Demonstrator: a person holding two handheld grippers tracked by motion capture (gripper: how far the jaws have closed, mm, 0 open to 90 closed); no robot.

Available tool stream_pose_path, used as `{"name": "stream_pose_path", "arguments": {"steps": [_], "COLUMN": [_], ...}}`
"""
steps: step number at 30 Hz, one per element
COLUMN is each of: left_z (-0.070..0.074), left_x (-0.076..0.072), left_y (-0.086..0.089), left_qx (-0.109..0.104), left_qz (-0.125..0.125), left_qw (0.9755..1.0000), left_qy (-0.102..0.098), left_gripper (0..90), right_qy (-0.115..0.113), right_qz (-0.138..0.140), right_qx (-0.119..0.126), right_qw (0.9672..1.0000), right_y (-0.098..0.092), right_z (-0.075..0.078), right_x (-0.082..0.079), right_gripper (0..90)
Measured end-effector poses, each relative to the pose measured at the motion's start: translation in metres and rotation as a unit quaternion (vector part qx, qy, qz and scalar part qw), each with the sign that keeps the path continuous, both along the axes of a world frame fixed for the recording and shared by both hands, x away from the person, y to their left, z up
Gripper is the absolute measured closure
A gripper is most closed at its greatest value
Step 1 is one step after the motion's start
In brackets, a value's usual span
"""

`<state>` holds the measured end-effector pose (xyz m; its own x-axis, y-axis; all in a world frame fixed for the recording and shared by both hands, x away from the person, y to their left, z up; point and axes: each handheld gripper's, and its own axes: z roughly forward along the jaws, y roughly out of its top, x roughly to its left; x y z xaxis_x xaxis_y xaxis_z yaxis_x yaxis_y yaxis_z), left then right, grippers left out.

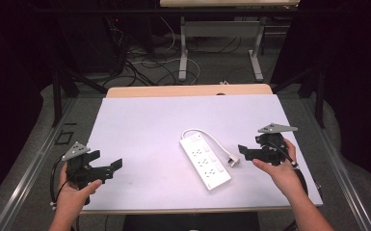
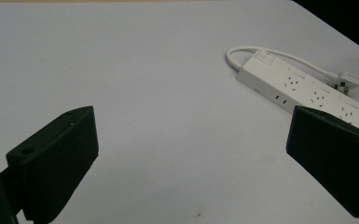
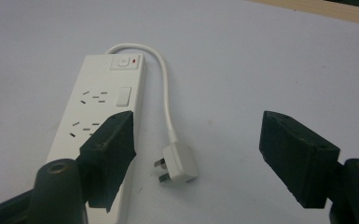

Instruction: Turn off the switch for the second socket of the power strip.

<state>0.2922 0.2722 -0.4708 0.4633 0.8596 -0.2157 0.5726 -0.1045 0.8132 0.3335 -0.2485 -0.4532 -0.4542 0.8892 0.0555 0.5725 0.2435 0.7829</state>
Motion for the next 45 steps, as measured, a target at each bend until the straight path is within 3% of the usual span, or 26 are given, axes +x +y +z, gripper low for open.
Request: {"name": "stream_pose_path", "arguments": {"steps": [14,23,45], "left_z": [0.0,0.0,0.0], "left_x": [0.0,0.0,0.0], "left_y": [0.001,0.002,0.003], "left_qx": [-0.003,-0.003,-0.004], "left_qz": [0.002,0.002,0.003], "left_qw": [1.0,1.0,1.0], "left_qy": [0.0,0.0,0.001], "left_gripper": [3.3,3.7,4.3], "right_qy": [0.025,0.042,0.093], "right_qz": [0.026,0.041,0.042], "right_qx": [0.008,-0.002,-0.006], "right_qw": [0.9993,0.9983,0.9947], "right_y": [0.026,0.039,0.059], "right_z": [-0.003,-0.009,-0.025], "right_x": [0.014,0.023,0.041], "right_gripper": [31.4,39.4,59.5]}}
